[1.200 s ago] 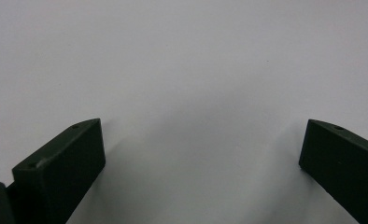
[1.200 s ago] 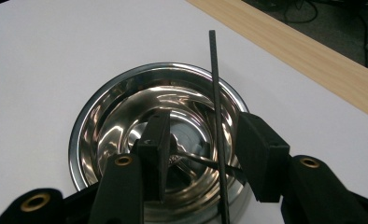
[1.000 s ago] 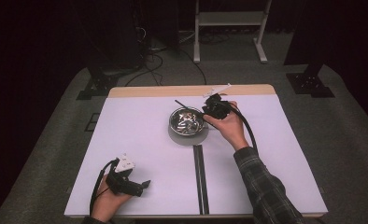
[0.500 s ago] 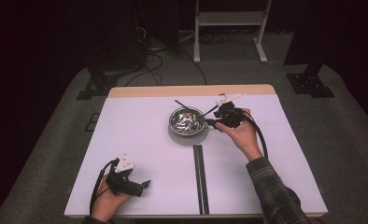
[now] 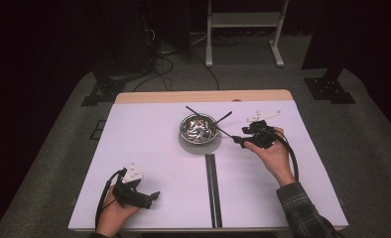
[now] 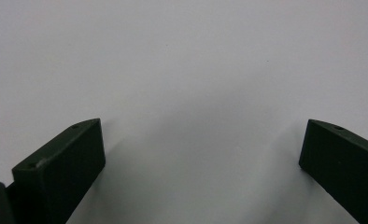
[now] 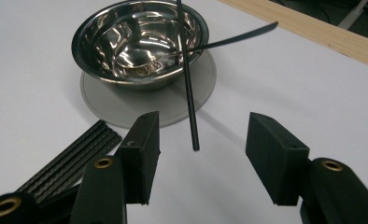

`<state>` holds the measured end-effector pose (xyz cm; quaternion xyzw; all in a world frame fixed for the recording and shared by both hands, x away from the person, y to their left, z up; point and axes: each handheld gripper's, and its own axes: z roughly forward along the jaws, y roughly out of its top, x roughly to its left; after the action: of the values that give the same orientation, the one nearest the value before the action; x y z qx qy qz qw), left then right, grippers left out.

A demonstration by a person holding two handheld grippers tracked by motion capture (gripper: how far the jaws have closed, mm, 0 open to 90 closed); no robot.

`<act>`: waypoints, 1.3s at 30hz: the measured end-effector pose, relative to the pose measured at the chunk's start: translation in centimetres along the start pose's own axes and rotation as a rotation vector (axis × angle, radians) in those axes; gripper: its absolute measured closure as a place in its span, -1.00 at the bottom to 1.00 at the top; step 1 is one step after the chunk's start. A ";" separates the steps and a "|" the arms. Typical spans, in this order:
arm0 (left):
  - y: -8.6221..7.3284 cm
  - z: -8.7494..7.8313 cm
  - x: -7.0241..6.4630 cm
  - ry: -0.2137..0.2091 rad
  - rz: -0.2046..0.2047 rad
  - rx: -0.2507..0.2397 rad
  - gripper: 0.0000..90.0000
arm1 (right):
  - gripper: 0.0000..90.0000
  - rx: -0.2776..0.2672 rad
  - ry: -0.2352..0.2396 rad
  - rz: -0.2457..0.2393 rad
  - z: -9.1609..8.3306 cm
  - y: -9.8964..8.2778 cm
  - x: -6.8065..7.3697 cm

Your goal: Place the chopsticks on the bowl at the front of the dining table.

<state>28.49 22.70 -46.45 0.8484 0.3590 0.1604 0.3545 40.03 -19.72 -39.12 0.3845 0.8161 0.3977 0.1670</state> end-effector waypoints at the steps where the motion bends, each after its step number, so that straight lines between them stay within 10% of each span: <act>1: 0.0 0.0 0.0 -0.001 -0.001 0.000 -1.00 | -0.05 0.002 0.002 0.004 -0.2 -0.2 0.0; 19: 0.0 0.0 0.0 -0.001 -0.002 -0.002 -1.00 | -0.13 0.006 -0.021 -0.022 -1.4 -3.2 0.0; 39: 0.0 0.0 0.0 -0.001 -0.002 -0.003 -1.00 | -0.13 0.023 0.053 -0.066 -0.1 -4.4 3.1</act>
<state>28.46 22.68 -46.47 0.8474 0.3596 0.1603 0.3563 35.85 -19.13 -42.37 0.3487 0.8369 0.3929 0.1538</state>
